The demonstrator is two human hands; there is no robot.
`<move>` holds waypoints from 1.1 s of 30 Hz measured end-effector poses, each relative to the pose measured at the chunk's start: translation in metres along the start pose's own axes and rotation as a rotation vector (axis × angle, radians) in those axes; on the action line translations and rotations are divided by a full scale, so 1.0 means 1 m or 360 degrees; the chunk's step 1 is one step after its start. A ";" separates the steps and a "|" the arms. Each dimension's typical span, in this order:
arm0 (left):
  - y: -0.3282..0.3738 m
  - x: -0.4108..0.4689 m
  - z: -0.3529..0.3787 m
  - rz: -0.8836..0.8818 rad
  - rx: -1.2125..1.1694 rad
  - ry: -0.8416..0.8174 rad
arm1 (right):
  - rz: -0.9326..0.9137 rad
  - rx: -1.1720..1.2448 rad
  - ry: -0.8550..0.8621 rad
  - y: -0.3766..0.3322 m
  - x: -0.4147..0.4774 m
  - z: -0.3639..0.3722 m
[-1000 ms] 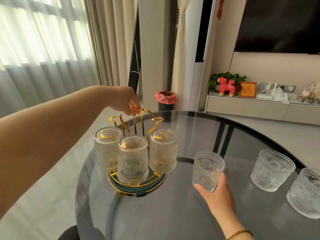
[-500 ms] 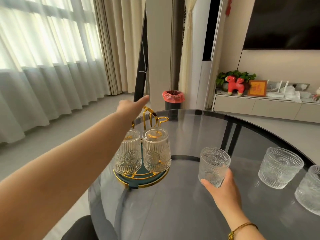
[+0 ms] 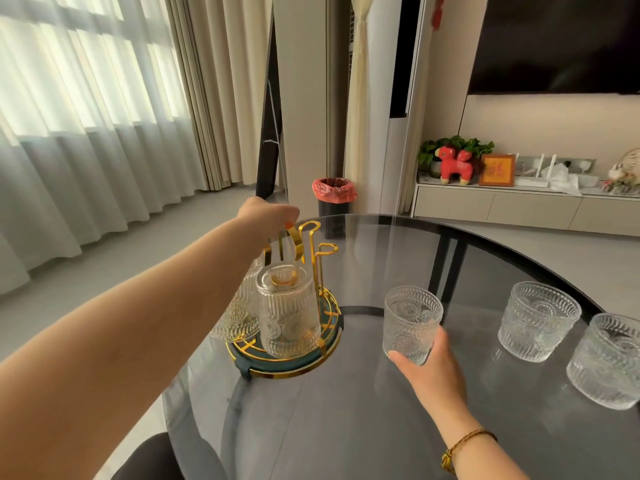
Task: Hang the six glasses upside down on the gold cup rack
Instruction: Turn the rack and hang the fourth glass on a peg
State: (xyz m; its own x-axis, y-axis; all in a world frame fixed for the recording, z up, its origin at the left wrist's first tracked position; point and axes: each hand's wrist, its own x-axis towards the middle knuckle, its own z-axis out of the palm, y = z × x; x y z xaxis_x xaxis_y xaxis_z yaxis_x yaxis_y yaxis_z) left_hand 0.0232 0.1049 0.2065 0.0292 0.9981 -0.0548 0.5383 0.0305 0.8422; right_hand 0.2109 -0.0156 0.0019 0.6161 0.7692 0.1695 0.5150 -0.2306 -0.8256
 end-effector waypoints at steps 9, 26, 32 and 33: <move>-0.014 0.007 -0.015 0.0189 -0.0333 -0.0596 | -0.0008 -0.0024 -0.0022 0.000 0.001 0.000; -0.031 0.000 -0.015 0.0516 -0.0202 -0.0174 | 0.0091 0.0110 -0.0114 -0.004 0.018 0.007; -0.028 0.010 -0.011 0.0567 -0.0067 -0.0110 | 0.0084 0.0652 -0.0205 -0.023 0.033 -0.013; -0.027 0.010 -0.012 0.0597 -0.0040 -0.0104 | 0.0071 0.0673 -0.0263 -0.030 0.037 -0.021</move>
State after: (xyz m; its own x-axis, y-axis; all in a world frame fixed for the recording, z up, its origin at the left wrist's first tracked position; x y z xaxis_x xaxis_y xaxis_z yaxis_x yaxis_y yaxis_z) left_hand -0.0007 0.1148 0.1897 0.2745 0.9345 0.2266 0.4594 -0.3345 0.8229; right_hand 0.2309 0.0076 0.0447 0.5113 0.8566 0.0691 0.1806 -0.0285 -0.9831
